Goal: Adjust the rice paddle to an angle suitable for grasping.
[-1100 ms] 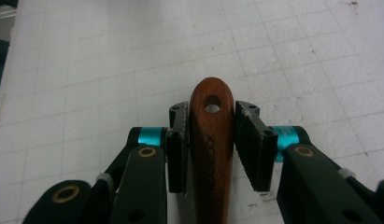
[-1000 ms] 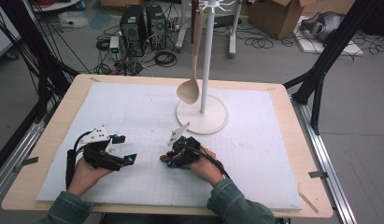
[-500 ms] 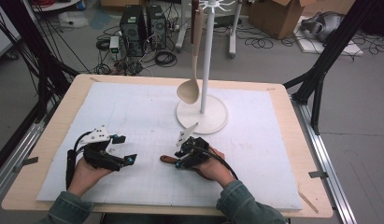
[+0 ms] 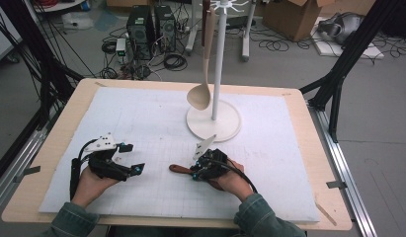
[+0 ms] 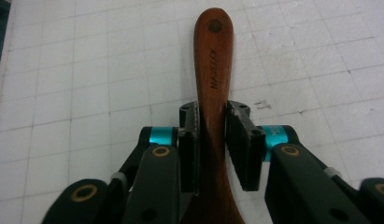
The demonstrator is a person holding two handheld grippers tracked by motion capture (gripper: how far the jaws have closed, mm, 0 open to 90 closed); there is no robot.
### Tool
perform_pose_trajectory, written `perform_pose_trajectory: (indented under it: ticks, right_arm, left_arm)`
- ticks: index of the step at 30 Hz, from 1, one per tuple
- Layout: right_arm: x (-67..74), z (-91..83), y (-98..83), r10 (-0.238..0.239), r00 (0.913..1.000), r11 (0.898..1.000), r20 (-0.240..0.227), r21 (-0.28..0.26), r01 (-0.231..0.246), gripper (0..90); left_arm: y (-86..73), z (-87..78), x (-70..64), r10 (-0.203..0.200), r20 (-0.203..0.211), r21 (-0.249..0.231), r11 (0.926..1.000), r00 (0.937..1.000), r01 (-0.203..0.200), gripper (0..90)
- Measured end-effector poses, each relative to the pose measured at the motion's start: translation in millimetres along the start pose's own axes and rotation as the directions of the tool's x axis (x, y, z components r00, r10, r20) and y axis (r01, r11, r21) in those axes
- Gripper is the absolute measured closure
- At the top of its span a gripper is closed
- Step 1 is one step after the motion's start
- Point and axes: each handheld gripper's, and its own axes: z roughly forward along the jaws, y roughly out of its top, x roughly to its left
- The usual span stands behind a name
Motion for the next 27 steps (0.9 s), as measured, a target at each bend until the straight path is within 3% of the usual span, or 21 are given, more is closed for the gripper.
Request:
perform_pose_trajectory:
  ticks: [20,27]
  right_arm:
    - [2.1,-2.7,0.6,-0.056,0.9984,0.998,-0.006,-0.013,0.055,78.1]
    - [1.8,0.7,2.5,-0.005,0.9999,1.000,-0.012,-0.023,0.005,75.8]
  left_arm:
    - [1.9,2.6,-2.0,0.016,0.019,-0.007,0.9999,0.9997,-0.015,10.6]
    - [2.4,3.2,-2.4,0.017,0.023,-0.007,0.9998,0.9996,-0.017,10.7]
